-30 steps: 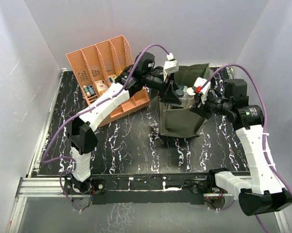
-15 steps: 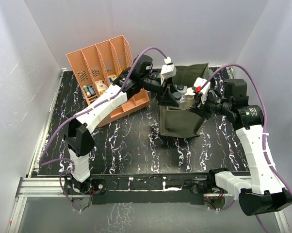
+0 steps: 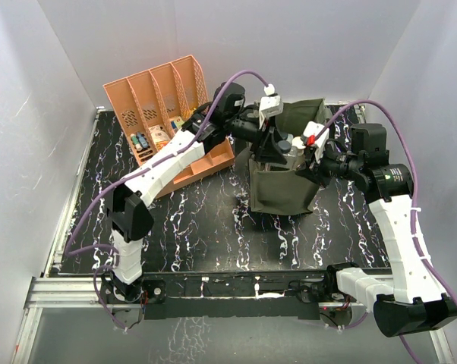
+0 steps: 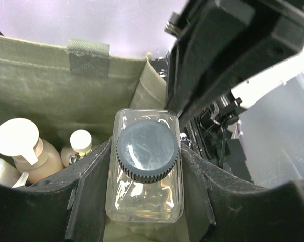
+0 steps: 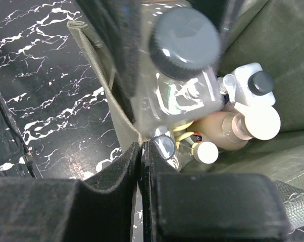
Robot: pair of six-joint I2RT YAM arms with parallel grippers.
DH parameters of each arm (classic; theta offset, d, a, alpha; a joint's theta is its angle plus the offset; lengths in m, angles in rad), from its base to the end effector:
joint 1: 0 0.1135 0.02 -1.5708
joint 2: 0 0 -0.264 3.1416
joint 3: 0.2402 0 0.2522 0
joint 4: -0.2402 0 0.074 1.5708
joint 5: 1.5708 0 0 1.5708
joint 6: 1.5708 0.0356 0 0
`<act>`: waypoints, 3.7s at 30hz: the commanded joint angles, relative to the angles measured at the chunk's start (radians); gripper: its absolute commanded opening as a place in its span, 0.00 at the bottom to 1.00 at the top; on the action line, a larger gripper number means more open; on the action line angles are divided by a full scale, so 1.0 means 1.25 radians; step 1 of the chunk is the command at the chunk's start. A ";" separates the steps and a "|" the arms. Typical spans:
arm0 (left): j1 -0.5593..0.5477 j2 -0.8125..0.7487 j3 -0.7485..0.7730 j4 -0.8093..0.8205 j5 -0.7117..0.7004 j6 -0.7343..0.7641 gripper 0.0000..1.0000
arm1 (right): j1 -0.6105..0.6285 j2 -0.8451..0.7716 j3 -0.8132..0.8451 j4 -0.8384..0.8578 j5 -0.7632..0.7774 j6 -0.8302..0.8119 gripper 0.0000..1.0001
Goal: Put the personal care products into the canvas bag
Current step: Place the care product in the canvas bag.
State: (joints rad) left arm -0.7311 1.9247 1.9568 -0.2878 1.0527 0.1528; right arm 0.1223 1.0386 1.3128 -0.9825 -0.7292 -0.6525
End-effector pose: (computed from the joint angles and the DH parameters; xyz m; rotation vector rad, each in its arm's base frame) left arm 0.3092 -0.3188 0.4058 1.4472 1.2366 -1.3497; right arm 0.1777 0.0457 0.3997 -1.1280 1.7943 0.5172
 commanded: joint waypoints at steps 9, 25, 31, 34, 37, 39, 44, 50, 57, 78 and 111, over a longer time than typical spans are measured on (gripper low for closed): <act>-0.026 0.039 0.074 0.406 0.058 -0.455 0.00 | -0.009 -0.024 0.053 0.047 -0.068 -0.001 0.08; -0.059 0.033 -0.048 0.372 0.068 -0.384 0.00 | -0.010 -0.022 0.061 0.050 -0.047 -0.001 0.08; -0.060 0.020 -0.093 0.362 0.077 -0.353 0.00 | -0.011 -0.023 0.057 0.058 -0.040 0.004 0.08; -0.061 0.023 -0.049 0.310 0.071 -0.308 0.00 | -0.011 -0.024 0.058 0.057 -0.034 0.004 0.08; -0.060 0.024 -0.020 0.270 0.068 -0.273 0.00 | -0.011 -0.025 0.058 0.055 -0.029 0.004 0.08; -0.060 0.024 -0.010 0.251 0.071 -0.259 0.00 | -0.011 -0.026 0.059 0.056 -0.029 0.004 0.08; -0.056 0.019 0.039 0.182 0.061 -0.225 0.00 | -0.013 -0.028 0.057 0.054 -0.041 0.005 0.08; -0.013 0.009 0.147 0.150 0.046 -0.247 0.00 | -0.014 -0.034 0.040 0.039 -0.076 -0.003 0.08; 0.077 0.004 0.225 0.258 0.065 -0.386 0.00 | -0.014 -0.032 0.023 -0.004 -0.111 -0.053 0.08; 0.141 0.097 0.359 0.174 -0.107 -0.295 0.00 | -0.012 -0.024 -0.176 -0.039 -0.017 -0.232 0.08; 0.043 0.049 0.334 -0.038 -0.586 0.120 0.00 | 0.117 0.133 -0.065 0.118 0.033 0.085 0.08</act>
State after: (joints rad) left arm -0.6250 2.1056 2.3466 -0.3611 0.5316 0.2520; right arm 0.2668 1.2144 1.2339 -0.8665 -0.7227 -0.6163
